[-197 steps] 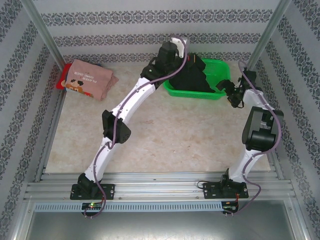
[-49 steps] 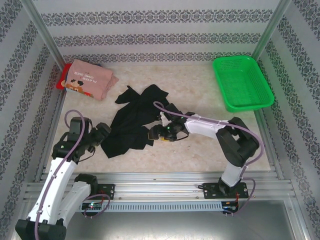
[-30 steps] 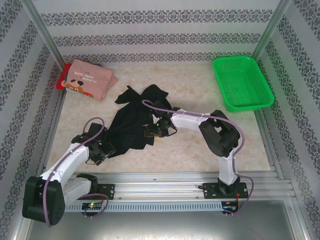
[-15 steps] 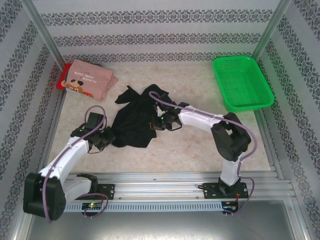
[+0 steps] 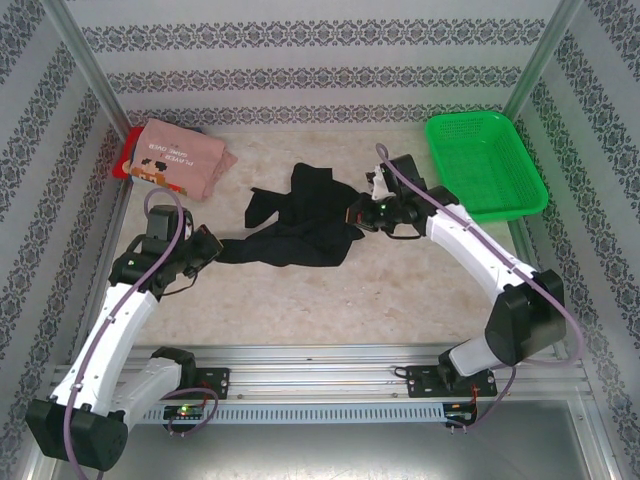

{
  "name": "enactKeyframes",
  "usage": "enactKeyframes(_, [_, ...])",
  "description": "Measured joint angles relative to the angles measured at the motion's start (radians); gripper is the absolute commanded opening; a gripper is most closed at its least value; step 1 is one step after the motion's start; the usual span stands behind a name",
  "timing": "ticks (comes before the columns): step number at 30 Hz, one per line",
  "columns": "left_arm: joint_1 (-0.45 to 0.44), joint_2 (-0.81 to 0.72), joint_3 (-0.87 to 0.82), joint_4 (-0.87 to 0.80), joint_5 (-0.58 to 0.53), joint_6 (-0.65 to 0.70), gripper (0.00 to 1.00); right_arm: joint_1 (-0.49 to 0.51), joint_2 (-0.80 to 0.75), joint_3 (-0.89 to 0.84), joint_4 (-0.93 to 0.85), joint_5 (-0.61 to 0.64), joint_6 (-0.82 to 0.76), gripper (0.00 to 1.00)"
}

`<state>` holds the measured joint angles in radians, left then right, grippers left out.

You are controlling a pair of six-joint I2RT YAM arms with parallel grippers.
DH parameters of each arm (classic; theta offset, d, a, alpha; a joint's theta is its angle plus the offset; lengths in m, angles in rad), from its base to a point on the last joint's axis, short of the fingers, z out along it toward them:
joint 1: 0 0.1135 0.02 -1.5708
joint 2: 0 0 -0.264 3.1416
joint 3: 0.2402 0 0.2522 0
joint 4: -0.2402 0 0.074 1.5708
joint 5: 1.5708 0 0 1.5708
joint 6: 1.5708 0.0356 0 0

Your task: Fold and stack the t-shirts

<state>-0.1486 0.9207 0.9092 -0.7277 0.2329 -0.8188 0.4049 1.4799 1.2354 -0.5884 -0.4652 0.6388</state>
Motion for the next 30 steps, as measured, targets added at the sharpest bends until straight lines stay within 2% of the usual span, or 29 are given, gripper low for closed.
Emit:
enactKeyframes(5, [0.001, -0.013, 0.014, -0.005, 0.005, 0.0, 0.0, -0.021, -0.037, -0.05, -0.038, -0.05, -0.014, 0.07])
enactKeyframes(8, [0.023, -0.058, -0.003, -0.013, 0.002, 0.0, 0.0, -0.064, -0.103, -0.149, -0.018, -0.087, 0.017, 0.09])
enactKeyframes(15, [0.082, -0.147, -0.116, -0.05, -0.008, 0.0, 0.0, -0.209, -0.198, -0.37, 0.08, -0.122, 0.146, 0.11])
enactKeyframes(20, [0.085, -0.154, -0.185, -0.048, 0.013, -0.019, 0.0, -0.247, -0.217, -0.466, 0.107, -0.127, 0.197, 0.12])
enactKeyframes(23, [0.084, -0.171, -0.248, -0.019, 0.063, -0.045, 0.0, -0.27, -0.236, -0.498, 0.111, -0.127, 0.201, 0.12])
enactKeyframes(26, [0.059, -0.167, -0.304, 0.052, 0.122, -0.078, 0.0, -0.318, -0.242, -0.521, 0.114, -0.127, 0.196, 0.12])
enactKeyframes(30, [-0.062, -0.113, -0.328, 0.161, 0.154, -0.119, 0.0, -0.378, -0.194, -0.494, 0.093, -0.124, 0.142, 0.13])
